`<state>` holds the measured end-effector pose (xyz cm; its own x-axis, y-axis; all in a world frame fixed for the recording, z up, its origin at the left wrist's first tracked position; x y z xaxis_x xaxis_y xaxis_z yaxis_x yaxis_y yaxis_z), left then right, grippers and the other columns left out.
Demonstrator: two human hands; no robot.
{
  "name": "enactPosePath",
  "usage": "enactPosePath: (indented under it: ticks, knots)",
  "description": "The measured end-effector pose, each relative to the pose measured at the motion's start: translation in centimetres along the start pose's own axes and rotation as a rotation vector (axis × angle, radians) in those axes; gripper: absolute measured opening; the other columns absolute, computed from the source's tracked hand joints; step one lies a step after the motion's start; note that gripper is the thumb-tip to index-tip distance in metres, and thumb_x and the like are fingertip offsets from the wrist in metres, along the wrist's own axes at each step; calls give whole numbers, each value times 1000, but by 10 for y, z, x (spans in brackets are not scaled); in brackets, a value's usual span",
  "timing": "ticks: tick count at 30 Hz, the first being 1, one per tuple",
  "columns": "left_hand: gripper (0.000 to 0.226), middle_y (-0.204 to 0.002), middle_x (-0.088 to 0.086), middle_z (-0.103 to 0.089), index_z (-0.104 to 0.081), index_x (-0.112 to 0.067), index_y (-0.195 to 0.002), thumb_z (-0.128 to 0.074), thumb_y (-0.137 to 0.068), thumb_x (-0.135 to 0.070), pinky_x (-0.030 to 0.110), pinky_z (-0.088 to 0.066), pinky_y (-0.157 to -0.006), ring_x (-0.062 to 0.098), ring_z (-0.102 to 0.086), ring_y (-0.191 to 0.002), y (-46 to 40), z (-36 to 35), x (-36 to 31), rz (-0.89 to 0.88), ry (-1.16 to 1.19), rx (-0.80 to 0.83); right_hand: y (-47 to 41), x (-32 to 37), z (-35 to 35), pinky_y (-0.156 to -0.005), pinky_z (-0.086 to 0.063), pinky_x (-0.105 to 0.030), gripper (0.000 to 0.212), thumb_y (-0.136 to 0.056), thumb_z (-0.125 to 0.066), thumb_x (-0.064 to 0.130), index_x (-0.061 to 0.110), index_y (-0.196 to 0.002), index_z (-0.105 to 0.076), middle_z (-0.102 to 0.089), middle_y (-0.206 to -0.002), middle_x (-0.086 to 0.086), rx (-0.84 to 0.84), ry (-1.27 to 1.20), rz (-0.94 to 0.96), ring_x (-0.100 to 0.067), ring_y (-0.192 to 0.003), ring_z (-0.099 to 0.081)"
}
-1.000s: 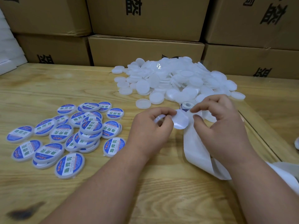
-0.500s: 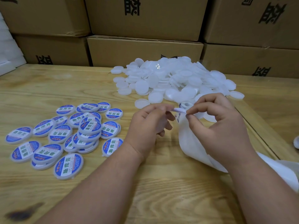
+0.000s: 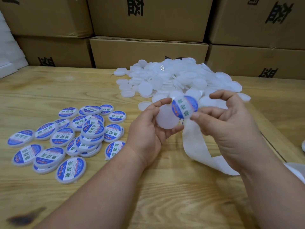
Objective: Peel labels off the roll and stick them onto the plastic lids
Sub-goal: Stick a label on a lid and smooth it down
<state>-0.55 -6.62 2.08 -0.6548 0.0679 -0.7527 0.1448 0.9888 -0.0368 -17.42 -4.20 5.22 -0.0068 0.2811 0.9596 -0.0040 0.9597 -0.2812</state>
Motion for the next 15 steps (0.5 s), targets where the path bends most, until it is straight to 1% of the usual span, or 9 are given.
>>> enactPosePath:
  ticks: [1,3,5,7,8,10,12,13,15]
  knots:
    - [36,-107,15,-75,-64,-8,-115,-30,-106,-16,42,-63,-73,29,-74,-96,0,0,0,14,18,14,0,-1,-1,-53,-48,-19,49,-78,-81,17,32,-113,-51,-76,-78,0,26,12,-45,-9,-57,-56]
    - [37,-110,21,-74,-61,-4,-118,-29,-103,-18,49,-61,-86,35,-72,-102,1,0,0,43,57,48,1,-4,-4,-50,-44,-16,46,-85,-79,8,28,-114,-50,-74,-74,0,47,31,-97,-8,-52,-50]
    - [39,-117,27,-71,-59,-3,-120,-28,-101,-17,50,-58,-91,41,-69,-111,2,-1,1,67,75,63,2,-6,-6,-48,-42,-16,41,-87,-76,6,25,-113,-51,-72,-70,1,47,41,-137,-10,-48,-46]
    - [38,-121,29,-69,-58,-3,-121,-31,-98,-16,51,-56,-92,44,-65,-118,2,-1,2,76,68,69,1,-8,-8,-49,-42,-17,38,-88,-76,8,23,-113,-51,-72,-68,3,52,60,-163,-10,-47,-45]
    - [37,-122,29,-68,-58,-3,-121,-35,-96,-16,50,-56,-92,43,-65,-118,1,-1,3,75,62,77,1,-9,-8,-52,-42,-19,38,-87,-76,9,23,-112,-51,-71,-67,4,48,81,-169,-9,-48,-47]
    - [39,-121,28,-69,-58,-4,-121,-44,-87,-16,47,-59,-89,40,-69,-112,1,-1,4,70,49,95,1,-10,-8,-61,-43,-26,37,-87,-76,11,23,-112,-52,-72,-68,5,33,133,-170,-7,-51,-49]
    - [42,-121,26,-70,-58,-5,-120,-46,-81,-15,45,-60,-88,37,-70,-109,1,-1,4,66,34,108,0,-11,-8,-67,-44,-30,36,-88,-77,12,24,-112,-53,-73,-69,5,20,160,-172,-4,-52,-52]
    - [40,-120,25,-70,-58,-5,-120,-47,-82,-13,44,-60,-88,37,-70,-110,1,-1,5,63,22,113,0,-11,-8,-68,-44,-30,36,-88,-77,13,24,-112,-53,-74,-70,4,15,168,-173,-3,-52,-54]
    - [31,-120,24,-71,-59,-5,-119,-46,-91,-8,44,-61,-88,38,-69,-113,0,0,6,48,-10,120,0,-11,-9,-67,-44,-28,36,-87,-77,13,25,-111,-53,-75,-72,3,8,181,-175,-3,-54,-56]
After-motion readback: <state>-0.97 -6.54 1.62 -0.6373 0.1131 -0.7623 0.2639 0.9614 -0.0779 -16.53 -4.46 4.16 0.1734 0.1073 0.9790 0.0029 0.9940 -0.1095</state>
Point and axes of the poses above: each hand's wrist, its own y-axis away from the middle knuckle, its own z-axis out of the back of the hand, x = y × z, the point moved 1 cm from there along -y, towards the middle knuckle
